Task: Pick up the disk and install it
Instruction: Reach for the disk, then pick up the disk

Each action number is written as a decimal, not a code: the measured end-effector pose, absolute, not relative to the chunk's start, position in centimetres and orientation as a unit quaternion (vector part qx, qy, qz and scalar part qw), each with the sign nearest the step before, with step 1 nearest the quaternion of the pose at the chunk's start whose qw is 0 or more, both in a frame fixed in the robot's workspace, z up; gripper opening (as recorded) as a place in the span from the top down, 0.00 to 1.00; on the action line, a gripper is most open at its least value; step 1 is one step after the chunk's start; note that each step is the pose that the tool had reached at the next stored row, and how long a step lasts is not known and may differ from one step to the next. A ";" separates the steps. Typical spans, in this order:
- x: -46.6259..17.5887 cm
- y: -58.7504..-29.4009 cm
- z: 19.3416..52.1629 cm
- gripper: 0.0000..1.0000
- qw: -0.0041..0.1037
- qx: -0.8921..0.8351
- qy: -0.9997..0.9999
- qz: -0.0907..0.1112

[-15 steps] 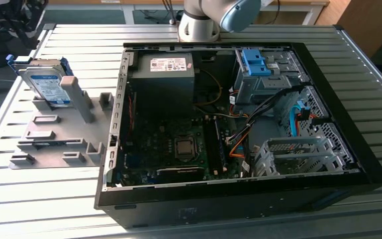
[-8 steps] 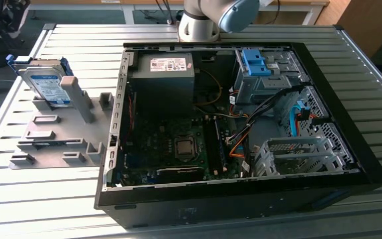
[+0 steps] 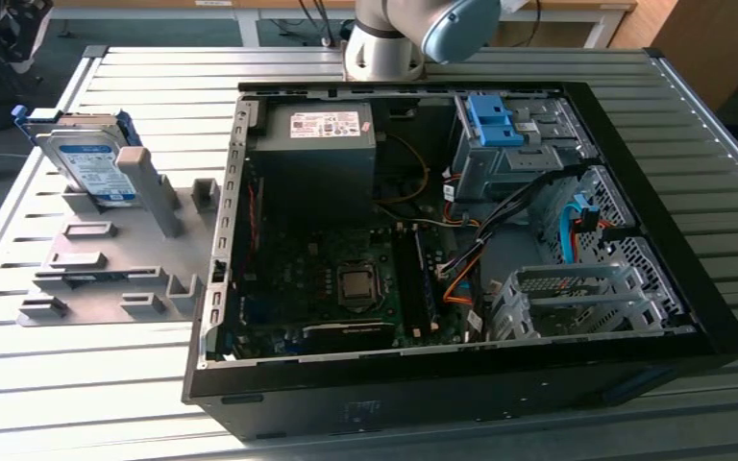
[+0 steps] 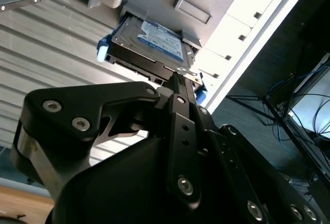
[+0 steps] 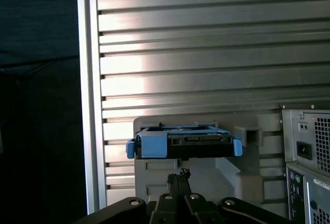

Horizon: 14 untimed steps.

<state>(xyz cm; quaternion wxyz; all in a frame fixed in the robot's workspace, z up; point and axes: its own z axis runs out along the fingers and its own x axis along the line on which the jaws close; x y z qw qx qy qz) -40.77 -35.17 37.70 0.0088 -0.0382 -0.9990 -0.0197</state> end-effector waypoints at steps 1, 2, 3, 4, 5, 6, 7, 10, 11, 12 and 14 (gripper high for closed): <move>-40.9 -35.2 37.7 0.89 0.009 -0.038 -0.999 -0.020; -41.1 -35.2 37.7 0.89 0.009 -0.038 -0.999 -0.020; -41.3 -35.2 37.7 0.89 0.009 -0.038 -0.999 -0.020; -41.6 -35.2 37.7 0.89 0.009 -0.038 -0.999 -0.020; -41.8 -35.2 37.7 0.89 0.009 -0.038 -0.999 -0.020; -41.8 -35.2 37.7 0.89 0.009 -0.038 -0.999 -0.020; -41.9 -35.2 37.7 0.89 0.009 -0.038 -0.999 -0.020; -41.9 -35.2 37.7 0.89 0.009 -0.038 -0.999 -0.020; -41.9 -35.2 37.7 0.89 0.009 -0.038 -0.999 -0.020; -41.9 -35.2 37.7 0.89 0.009 -0.038 -0.999 -0.020; -41.9 -35.2 37.7 0.89 0.009 -0.038 -0.999 -0.020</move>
